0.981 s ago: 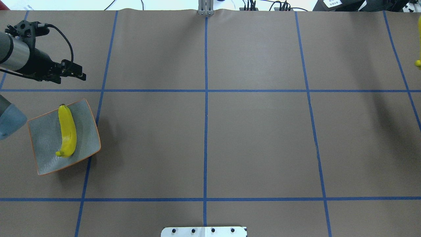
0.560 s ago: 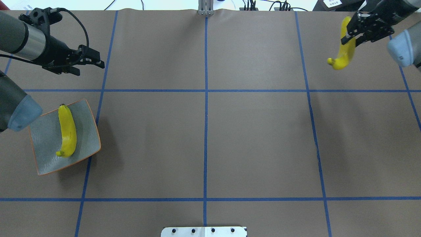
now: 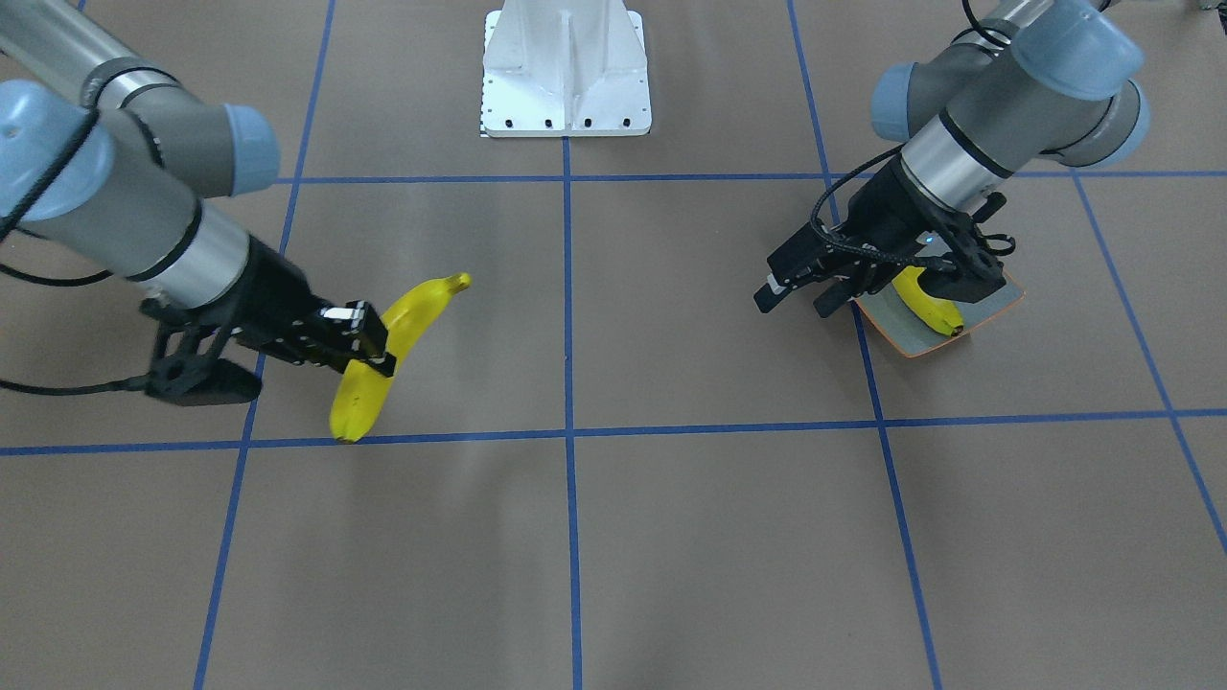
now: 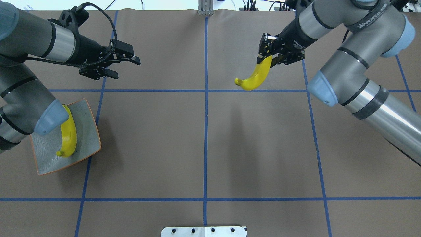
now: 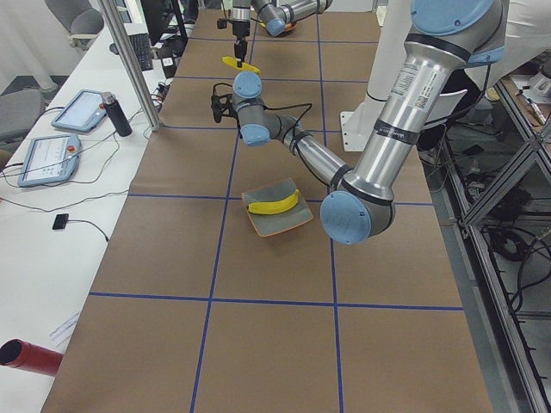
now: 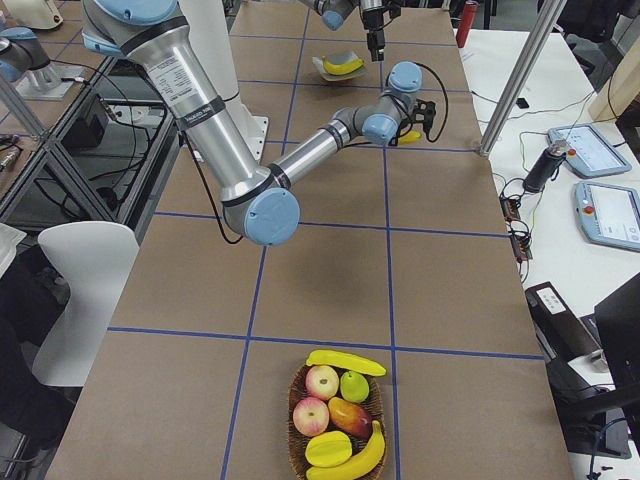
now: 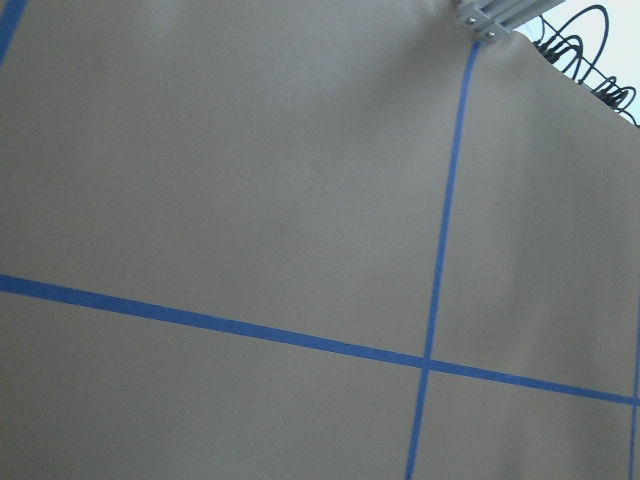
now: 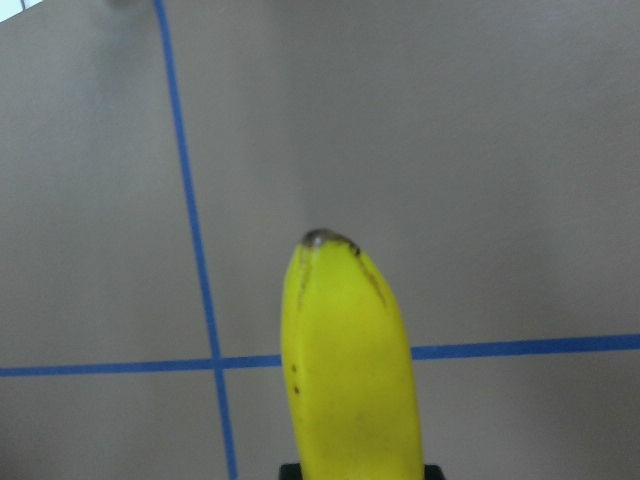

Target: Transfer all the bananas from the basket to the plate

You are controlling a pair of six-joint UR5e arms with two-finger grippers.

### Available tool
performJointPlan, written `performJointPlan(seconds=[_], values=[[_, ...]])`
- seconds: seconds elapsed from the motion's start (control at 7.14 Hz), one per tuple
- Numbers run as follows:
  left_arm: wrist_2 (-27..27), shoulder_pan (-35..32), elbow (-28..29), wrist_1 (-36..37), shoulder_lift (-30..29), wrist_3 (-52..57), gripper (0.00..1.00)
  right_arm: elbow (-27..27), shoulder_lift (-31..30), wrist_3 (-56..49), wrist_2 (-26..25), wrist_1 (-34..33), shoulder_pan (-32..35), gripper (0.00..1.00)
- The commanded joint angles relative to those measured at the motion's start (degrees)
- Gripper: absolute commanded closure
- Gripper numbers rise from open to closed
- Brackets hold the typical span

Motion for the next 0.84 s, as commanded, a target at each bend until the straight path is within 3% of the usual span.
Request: performJointPlan(seconds=[0.0,0.28,0.7], values=[[-4.1,2.1,-1.2,-0.3,-2.4,-0.8,0.0,1.7,3.7,0.2,-3.4,0.0,-5.4,1.0],[-8.7,4.3,-1.2,-0.6,-5.7,-0.8,0.0,3.7,4.8,0.0,-6.2,0.0,-9.1,1.0],[-8.8,9.5,-1.3,-0.6,-8.0,-0.1,0.0,3.6,5.5,-0.2,-6.3,0.7,-10.0,1.0]])
